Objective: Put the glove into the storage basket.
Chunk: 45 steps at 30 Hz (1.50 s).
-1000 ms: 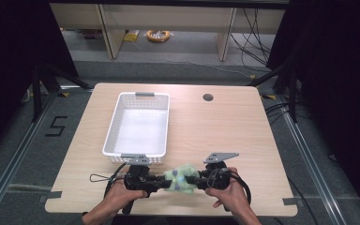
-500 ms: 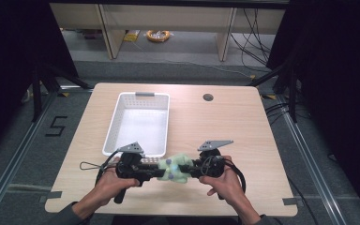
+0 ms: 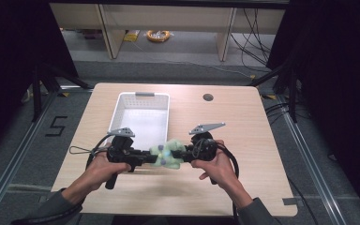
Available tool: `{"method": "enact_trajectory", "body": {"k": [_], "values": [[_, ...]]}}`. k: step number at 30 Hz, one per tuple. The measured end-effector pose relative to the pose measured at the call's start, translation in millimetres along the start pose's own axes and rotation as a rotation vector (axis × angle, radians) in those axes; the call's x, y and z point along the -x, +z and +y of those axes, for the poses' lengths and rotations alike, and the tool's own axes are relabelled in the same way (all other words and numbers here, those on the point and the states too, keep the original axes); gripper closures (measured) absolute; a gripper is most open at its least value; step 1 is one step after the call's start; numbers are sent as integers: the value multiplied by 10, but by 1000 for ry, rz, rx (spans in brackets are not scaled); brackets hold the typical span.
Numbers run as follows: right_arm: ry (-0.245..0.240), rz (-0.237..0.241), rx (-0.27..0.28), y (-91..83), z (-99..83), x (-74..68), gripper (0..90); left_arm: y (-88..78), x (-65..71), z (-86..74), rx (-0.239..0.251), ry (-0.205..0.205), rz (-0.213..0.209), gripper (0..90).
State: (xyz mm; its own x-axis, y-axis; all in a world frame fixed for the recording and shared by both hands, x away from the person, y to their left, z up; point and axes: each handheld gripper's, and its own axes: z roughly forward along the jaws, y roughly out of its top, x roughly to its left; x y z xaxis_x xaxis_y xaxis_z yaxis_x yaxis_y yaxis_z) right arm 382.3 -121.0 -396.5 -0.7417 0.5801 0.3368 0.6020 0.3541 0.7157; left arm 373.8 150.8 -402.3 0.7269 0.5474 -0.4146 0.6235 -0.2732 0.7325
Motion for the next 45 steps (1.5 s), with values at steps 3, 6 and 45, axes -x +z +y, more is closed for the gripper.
{"method": "enact_trajectory", "body": {"k": [3, 6, 45], "values": [[-5, 5, 2, 48, 100, -5, 692, -61, -76, 58, -10, 5, 5, 730], [-37, 0, 8, 109, 208, 0, 692, -132, -144, 114, -10, -4, 20, 727], [100, -81, -160, 1374, 824, 293, 690, -144, -1291, 220, -156, -168, 164, 723]]}}
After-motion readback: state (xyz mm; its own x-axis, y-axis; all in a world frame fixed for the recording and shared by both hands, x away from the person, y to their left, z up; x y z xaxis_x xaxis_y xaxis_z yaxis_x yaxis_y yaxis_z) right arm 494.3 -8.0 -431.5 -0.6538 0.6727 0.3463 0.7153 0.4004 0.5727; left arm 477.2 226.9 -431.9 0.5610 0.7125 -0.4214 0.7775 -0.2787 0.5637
